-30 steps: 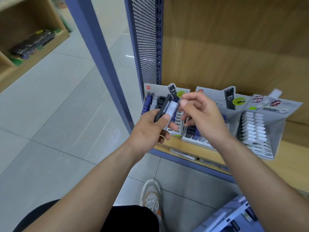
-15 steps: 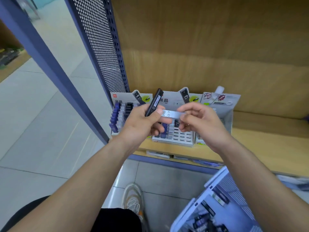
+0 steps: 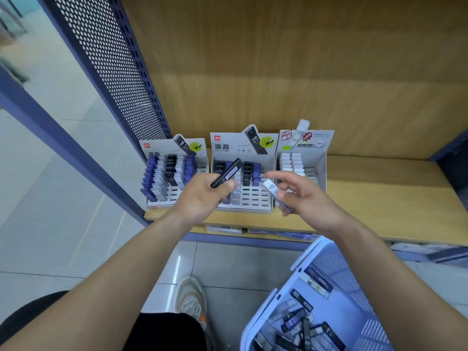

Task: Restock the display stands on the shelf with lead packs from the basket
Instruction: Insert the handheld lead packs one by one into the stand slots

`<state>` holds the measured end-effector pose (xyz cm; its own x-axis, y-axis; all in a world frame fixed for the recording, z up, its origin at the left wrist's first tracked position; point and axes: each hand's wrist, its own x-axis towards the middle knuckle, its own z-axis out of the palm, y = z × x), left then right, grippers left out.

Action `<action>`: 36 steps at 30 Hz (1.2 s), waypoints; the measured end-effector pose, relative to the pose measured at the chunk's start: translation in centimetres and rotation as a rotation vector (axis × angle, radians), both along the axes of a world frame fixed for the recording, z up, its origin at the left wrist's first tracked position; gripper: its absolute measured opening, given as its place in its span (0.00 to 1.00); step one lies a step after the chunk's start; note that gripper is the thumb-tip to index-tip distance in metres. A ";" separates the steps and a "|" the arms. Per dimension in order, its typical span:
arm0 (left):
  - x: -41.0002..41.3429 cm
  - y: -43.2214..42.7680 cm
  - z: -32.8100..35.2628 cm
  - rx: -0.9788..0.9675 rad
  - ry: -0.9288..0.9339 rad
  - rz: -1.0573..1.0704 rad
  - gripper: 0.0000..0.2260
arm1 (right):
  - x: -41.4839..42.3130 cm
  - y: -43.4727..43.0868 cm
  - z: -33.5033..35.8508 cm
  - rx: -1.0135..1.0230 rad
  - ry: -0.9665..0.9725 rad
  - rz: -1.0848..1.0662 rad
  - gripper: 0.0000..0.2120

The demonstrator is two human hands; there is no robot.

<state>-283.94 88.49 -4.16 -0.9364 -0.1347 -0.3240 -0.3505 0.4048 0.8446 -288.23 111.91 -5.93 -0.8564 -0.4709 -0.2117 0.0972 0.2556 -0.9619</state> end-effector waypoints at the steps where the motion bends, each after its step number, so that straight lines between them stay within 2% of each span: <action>1: 0.1 -0.5 -0.4 -0.015 -0.034 0.012 0.19 | -0.1 0.4 -0.4 0.004 -0.025 -0.007 0.19; 6: 1.4 -2.3 -1.4 0.008 -0.137 0.048 0.14 | -1.5 0.2 -1.9 0.032 -0.052 -0.114 0.13; 12: 2.5 -4.3 -2.7 -0.019 -0.171 0.075 0.14 | -4.7 -3.3 -4.6 0.202 0.153 -0.251 0.08; 16: 2.9 -5.2 -3.3 -0.006 -0.195 0.122 0.07 | -6.3 -5.0 -6.6 0.359 0.257 -0.217 0.06; 19: 3.1 -5.7 -3.5 -0.010 -0.200 0.119 0.07 | -6.9 -5.7 -7.5 0.421 0.308 -0.180 0.04; 28: 2.8 -5.3 -3.1 -0.013 -0.195 0.060 0.04 | -8.3 -2.7 -5.8 0.418 0.497 -0.308 0.04; 36: 2.6 -4.4 -3.5 -0.021 -0.188 0.014 0.04 | -10.9 -1.9 -4.8 0.545 0.644 -0.158 0.08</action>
